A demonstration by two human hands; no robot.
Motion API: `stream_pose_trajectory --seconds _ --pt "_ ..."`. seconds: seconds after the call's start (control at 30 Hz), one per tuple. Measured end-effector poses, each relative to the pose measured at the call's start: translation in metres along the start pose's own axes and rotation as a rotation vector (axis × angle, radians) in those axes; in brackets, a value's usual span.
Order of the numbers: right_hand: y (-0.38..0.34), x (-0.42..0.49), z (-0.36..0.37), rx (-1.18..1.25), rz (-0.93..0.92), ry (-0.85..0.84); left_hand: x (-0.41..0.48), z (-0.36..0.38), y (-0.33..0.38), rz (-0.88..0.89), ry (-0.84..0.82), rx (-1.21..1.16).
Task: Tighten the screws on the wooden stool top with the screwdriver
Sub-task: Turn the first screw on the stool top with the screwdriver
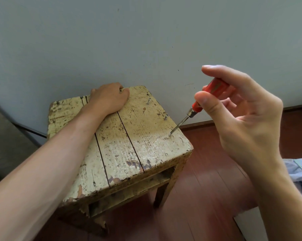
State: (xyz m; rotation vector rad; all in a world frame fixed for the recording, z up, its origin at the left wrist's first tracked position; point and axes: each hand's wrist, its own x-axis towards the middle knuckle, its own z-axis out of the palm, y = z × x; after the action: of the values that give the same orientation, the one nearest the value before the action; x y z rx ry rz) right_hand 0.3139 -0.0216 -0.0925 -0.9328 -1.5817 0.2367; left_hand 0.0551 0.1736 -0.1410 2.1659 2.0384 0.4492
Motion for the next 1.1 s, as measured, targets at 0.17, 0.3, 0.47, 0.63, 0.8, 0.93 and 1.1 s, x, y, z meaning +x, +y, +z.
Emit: stream_pose_trajectory --seconds 0.17,0.3,0.47,0.63,0.8,0.93,1.1 --pt "0.002 0.001 -0.006 0.014 0.017 -0.059 0.000 0.001 0.000 0.000 0.002 -0.007" --pt "0.003 0.002 -0.016 0.144 0.050 -0.190 0.000 0.000 0.000 -0.002 0.001 -0.011" --pt "0.002 0.002 -0.014 0.180 0.058 -0.177 0.000 0.000 0.000 -0.003 0.000 -0.013" --pt "-0.001 0.001 -0.007 0.113 0.049 -0.097 0.001 0.001 -0.001 -0.004 0.001 -0.010" --pt "-0.005 0.000 0.005 0.018 0.006 -0.005 0.001 0.001 -0.001 0.000 0.007 -0.008" --pt "-0.003 0.000 0.005 0.027 0.013 -0.007 0.001 0.002 -0.001 -0.002 0.007 -0.007" --pt "0.002 0.001 -0.010 0.145 0.030 -0.180 0.001 0.001 -0.001 -0.004 0.004 -0.018"
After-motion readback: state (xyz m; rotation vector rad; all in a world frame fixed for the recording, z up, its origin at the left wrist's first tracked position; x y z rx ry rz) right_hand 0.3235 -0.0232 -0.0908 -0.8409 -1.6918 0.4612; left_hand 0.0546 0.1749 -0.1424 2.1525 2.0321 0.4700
